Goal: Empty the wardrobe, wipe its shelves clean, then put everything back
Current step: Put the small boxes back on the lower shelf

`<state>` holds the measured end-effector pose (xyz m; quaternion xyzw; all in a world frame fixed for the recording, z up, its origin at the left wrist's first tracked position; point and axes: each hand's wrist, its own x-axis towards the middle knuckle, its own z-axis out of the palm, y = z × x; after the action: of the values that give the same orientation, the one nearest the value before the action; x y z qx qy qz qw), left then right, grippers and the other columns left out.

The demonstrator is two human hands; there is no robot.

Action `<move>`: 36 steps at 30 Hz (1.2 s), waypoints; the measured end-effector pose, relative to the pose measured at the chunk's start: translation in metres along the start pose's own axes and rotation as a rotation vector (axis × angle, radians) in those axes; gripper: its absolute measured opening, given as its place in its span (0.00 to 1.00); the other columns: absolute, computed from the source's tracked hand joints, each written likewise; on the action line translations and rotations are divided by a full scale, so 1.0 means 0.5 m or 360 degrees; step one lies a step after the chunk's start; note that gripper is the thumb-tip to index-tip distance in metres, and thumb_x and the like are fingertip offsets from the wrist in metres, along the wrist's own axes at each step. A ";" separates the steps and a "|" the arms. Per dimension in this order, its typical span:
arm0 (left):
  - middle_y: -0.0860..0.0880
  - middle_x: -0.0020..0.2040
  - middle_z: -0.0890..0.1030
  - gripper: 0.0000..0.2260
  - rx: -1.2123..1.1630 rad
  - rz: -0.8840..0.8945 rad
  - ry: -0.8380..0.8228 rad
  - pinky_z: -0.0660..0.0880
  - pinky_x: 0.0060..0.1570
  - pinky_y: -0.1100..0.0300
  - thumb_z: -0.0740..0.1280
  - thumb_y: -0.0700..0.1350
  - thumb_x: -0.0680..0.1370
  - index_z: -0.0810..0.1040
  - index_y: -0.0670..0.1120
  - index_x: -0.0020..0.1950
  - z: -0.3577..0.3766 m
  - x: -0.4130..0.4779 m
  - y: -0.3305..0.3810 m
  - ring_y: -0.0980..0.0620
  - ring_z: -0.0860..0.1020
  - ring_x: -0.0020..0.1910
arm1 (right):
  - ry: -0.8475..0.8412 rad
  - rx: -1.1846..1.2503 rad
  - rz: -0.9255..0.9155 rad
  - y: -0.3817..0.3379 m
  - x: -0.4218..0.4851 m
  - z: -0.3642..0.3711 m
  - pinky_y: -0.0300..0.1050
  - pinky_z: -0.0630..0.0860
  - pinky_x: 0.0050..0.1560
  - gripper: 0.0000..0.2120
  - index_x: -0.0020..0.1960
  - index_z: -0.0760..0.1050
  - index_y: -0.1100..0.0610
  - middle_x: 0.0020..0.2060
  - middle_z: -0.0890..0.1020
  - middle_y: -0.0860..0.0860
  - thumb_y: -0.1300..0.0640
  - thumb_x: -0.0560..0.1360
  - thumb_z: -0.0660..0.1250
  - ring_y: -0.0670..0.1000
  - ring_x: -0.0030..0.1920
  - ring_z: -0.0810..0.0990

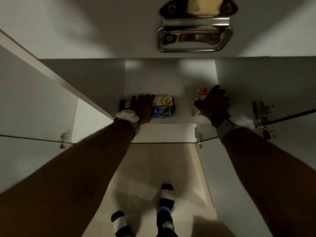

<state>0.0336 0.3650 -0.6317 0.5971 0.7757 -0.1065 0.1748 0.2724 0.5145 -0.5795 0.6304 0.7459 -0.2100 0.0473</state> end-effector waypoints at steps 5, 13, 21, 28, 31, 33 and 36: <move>0.42 0.80 0.59 0.45 -0.0005 -0.0018 0.0015 0.53 0.76 0.38 0.73 0.56 0.75 0.50 0.46 0.82 0.005 0.003 0.001 0.39 0.59 0.78 | 0.0069 -0.0012 0.0005 -0.002 0.002 0.004 0.65 0.63 0.71 0.52 0.81 0.44 0.63 0.78 0.56 0.66 0.40 0.74 0.71 0.71 0.72 0.62; 0.42 0.83 0.47 0.55 -0.0014 -0.0027 0.0047 0.44 0.78 0.39 0.74 0.64 0.71 0.40 0.46 0.82 -0.039 -0.029 0.022 0.39 0.45 0.81 | 0.0014 0.0005 0.0029 -0.014 -0.002 -0.011 0.67 0.60 0.73 0.55 0.82 0.42 0.59 0.79 0.49 0.67 0.34 0.72 0.70 0.75 0.74 0.58; 0.43 0.83 0.48 0.53 -0.0076 0.0020 0.0017 0.46 0.77 0.40 0.73 0.62 0.74 0.41 0.44 0.83 -0.128 -0.236 0.077 0.39 0.46 0.81 | 0.0258 0.0341 0.0023 -0.023 -0.202 -0.108 0.67 0.58 0.72 0.49 0.81 0.52 0.62 0.76 0.57 0.71 0.32 0.71 0.54 0.74 0.74 0.58; 0.40 0.79 0.60 0.37 0.0046 0.0054 -0.0188 0.55 0.77 0.44 0.69 0.53 0.78 0.57 0.42 0.80 -0.132 -0.521 0.148 0.40 0.55 0.80 | -0.0025 0.0226 0.0068 0.073 -0.639 -0.053 0.66 0.66 0.68 0.45 0.76 0.63 0.63 0.72 0.67 0.67 0.31 0.72 0.48 0.72 0.70 0.65; 0.44 0.64 0.78 0.27 0.0081 0.0024 -0.0016 0.71 0.64 0.51 0.76 0.55 0.69 0.78 0.45 0.64 -0.132 -0.630 0.184 0.45 0.73 0.69 | -0.0137 0.0174 0.0225 0.102 -0.806 -0.030 0.63 0.60 0.74 0.36 0.80 0.56 0.59 0.77 0.60 0.62 0.38 0.80 0.58 0.68 0.77 0.57; 0.45 0.65 0.76 0.23 0.0079 0.0117 -0.0030 0.69 0.64 0.51 0.73 0.50 0.73 0.76 0.45 0.66 -0.136 -0.723 0.205 0.43 0.71 0.70 | -0.0161 0.0169 0.0295 0.121 -0.918 -0.019 0.62 0.59 0.75 0.35 0.80 0.54 0.58 0.79 0.58 0.60 0.41 0.81 0.59 0.66 0.78 0.55; 0.43 0.62 0.77 0.15 -0.0001 0.0251 -0.0165 0.71 0.56 0.53 0.67 0.45 0.78 0.76 0.43 0.64 -0.128 -0.846 0.231 0.42 0.75 0.63 | -0.0165 0.0184 0.0361 0.160 -1.080 0.002 0.60 0.61 0.74 0.31 0.79 0.58 0.57 0.77 0.61 0.59 0.44 0.81 0.60 0.65 0.76 0.59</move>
<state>0.2310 0.0435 -0.3997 0.6499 0.7162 -0.1228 0.2227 0.4576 0.0265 -0.4199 0.7007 0.6529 -0.2782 0.0727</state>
